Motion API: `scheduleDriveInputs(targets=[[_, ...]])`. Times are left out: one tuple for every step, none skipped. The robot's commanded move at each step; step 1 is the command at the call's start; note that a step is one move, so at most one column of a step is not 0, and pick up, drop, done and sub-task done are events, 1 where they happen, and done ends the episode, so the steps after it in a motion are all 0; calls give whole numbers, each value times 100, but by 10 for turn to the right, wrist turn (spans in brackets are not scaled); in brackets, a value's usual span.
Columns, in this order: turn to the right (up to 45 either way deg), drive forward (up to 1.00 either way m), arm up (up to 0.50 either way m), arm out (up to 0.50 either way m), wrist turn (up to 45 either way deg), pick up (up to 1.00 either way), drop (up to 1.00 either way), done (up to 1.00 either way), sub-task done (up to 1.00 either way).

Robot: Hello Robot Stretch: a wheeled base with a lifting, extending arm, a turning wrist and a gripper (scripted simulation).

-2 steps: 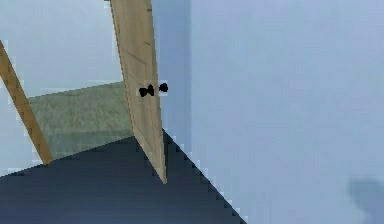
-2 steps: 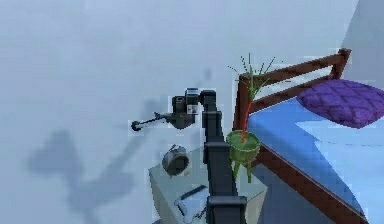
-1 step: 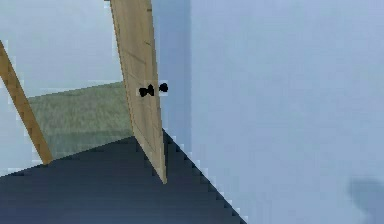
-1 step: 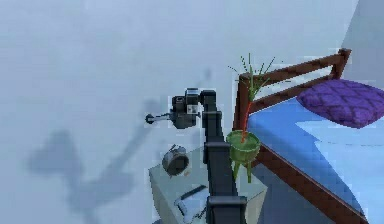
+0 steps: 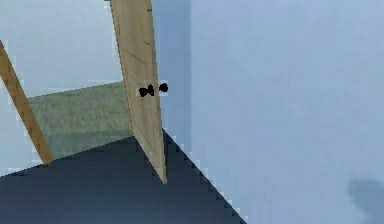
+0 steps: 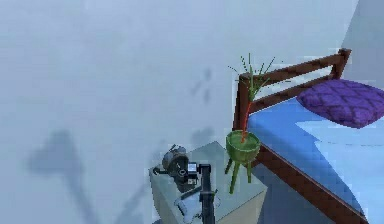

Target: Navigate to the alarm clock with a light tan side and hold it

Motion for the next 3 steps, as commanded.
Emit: scheduleDriveInputs(targets=[[0, 0, 0, 0, 0, 100, 0, 0, 0], [0, 0, 10, 0, 0, 0, 0, 0, 0], [0, 0, 0, 0, 0, 0, 0, 100, 0]])
